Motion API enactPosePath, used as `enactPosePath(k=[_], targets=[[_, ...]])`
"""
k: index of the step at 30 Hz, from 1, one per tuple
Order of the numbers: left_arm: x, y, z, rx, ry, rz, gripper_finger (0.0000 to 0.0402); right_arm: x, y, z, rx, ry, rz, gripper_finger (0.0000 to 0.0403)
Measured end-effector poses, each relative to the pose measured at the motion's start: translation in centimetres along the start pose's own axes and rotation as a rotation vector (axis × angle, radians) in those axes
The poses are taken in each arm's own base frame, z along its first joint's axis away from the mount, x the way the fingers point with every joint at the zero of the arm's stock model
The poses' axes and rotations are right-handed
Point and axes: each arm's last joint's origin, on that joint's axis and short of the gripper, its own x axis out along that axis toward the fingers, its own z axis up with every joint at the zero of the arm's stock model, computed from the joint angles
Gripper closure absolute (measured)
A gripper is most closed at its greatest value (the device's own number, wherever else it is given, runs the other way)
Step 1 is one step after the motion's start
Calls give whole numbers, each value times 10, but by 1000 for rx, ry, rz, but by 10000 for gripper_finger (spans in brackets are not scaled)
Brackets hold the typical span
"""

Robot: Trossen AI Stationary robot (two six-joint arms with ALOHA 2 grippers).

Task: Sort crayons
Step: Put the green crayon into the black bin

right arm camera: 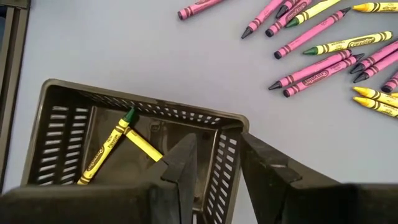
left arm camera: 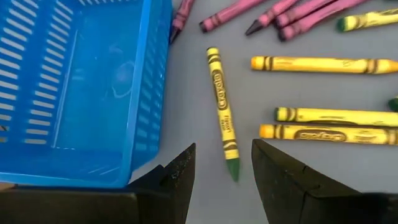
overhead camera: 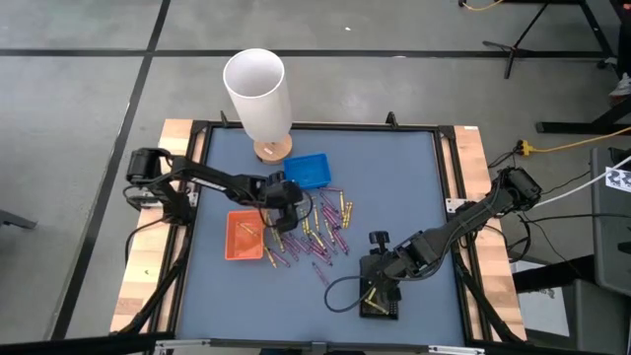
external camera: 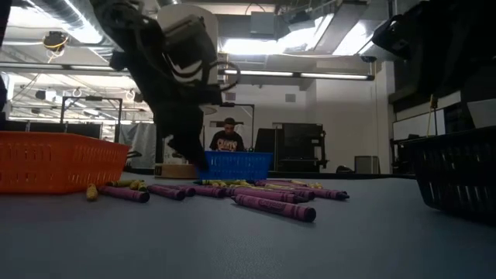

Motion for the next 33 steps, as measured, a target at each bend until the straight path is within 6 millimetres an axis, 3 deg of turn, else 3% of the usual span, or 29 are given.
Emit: enactPosePath(k=[33], targets=[[7, 7, 0, -32, 11, -40, 260, 0, 0, 0, 0, -1, 0, 283]])
